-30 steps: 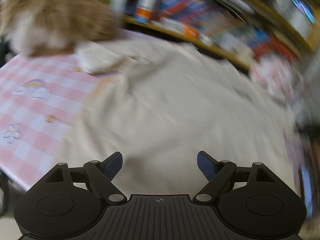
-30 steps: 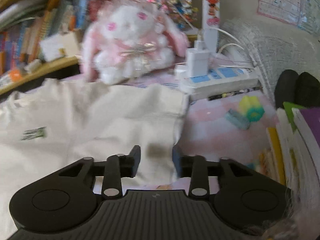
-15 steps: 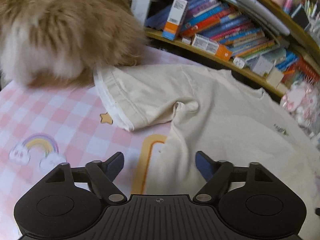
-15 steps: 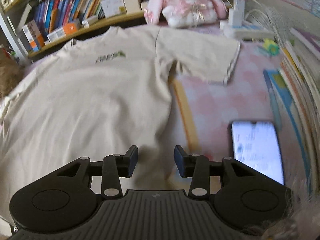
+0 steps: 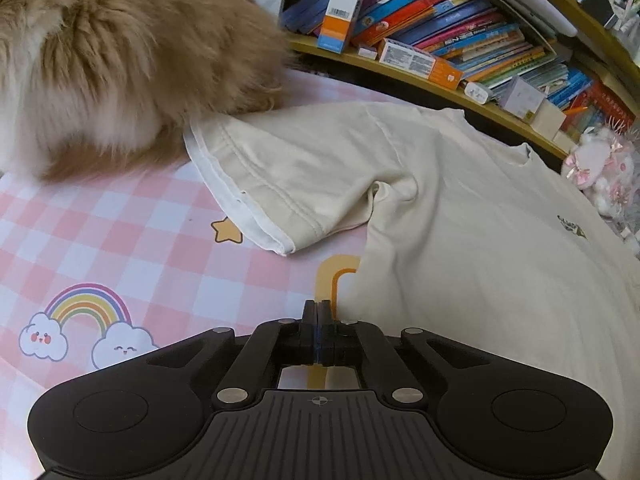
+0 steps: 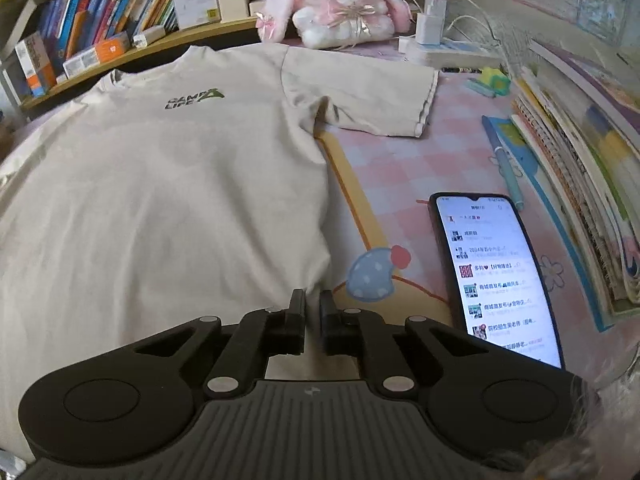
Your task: Fold clothes
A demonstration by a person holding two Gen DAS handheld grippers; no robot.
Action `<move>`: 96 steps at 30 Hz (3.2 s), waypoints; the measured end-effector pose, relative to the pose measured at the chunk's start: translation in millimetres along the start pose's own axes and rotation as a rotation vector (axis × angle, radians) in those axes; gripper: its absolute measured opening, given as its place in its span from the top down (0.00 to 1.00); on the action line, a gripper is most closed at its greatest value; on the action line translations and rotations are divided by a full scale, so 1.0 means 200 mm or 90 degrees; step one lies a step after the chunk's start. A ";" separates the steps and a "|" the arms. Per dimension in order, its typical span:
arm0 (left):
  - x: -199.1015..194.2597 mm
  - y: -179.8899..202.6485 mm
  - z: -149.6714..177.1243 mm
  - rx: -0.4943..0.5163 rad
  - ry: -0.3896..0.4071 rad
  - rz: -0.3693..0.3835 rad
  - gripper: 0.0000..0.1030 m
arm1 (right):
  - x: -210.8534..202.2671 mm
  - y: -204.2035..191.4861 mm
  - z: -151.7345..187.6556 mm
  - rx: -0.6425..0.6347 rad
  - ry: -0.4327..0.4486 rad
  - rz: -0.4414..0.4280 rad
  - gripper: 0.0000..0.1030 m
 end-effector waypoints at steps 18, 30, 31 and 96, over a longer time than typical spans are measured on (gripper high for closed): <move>-0.33 0.25 0.21 0.120 0.078 0.066 0.21 | -0.22 -0.21 0.04 0.017 0.128 0.025 0.02; -0.44 0.47 0.46 0.197 0.077 0.077 0.07 | -0.32 -0.37 0.22 0.027 0.149 0.052 0.00; -0.45 0.49 0.47 0.200 0.076 0.076 0.07 | -0.32 -0.38 0.24 0.024 0.146 0.047 0.00; 0.25 -0.46 -0.12 -0.540 -0.038 0.263 0.42 | -0.32 -0.97 0.27 -0.003 0.127 0.112 0.00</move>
Point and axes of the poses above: each gripper's, at about its wrist camera, not at the fingertips, and x roughly the way its jaws point, y to its right, z to its underside, the point moved 2 cm from there along x, roughly the way its jaws point, and after that the axes turned 1 degree about -y, right-handed, at the moved point
